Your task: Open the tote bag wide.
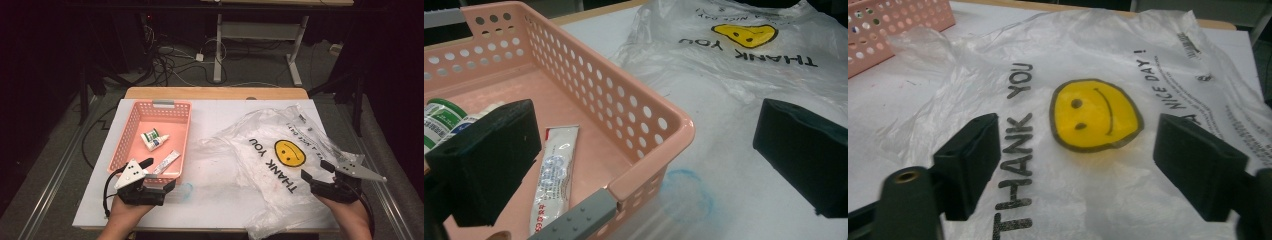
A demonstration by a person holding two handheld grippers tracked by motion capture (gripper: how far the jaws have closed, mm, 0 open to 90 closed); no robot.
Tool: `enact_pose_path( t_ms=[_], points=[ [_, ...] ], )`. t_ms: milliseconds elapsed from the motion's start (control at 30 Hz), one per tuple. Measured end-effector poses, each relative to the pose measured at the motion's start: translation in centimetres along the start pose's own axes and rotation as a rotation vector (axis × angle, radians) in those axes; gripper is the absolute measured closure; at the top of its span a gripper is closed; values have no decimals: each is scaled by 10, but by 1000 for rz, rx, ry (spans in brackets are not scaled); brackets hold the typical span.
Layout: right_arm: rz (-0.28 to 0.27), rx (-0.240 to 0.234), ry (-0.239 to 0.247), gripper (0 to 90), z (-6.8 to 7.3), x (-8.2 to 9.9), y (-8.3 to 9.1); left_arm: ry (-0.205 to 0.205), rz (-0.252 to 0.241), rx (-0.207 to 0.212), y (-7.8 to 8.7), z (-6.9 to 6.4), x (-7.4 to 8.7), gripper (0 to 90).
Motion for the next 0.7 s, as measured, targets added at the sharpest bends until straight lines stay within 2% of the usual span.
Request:
enact_pose_path(
  t_ms=[100, 200, 400, 600, 700],
  points=[
    [16, -12, 1, 85, 5, 6, -4, -10, 1, -1, 1, 1, 0, 0],
    [33, -10, 6, 0, 11, 8, -7, -2, 4, -5, 1, 3, 1, 0],
    [58, -25, 31, 0, 21, 7, -14, 3, 14, -12, 1, 5, 0, 0],
    [55, -68, 73, 1, 39, -3, -26, 2, 6, -21, 3, 4, 1, 0],
    [65, -93, 93, 7, 49, -7, -37, 6, -3, -26, 3, 4, 0, 0]
  ],
)
Point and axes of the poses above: each handheld gripper's, and its own axes: y roughly backward along the jaws, x roughly out of its underside, z roughly to its left, the point moved 1 cm from there along -y, roughly forward along the jaws, and after that the axes turned 9 degrees about -x, right-handed, at the moved point
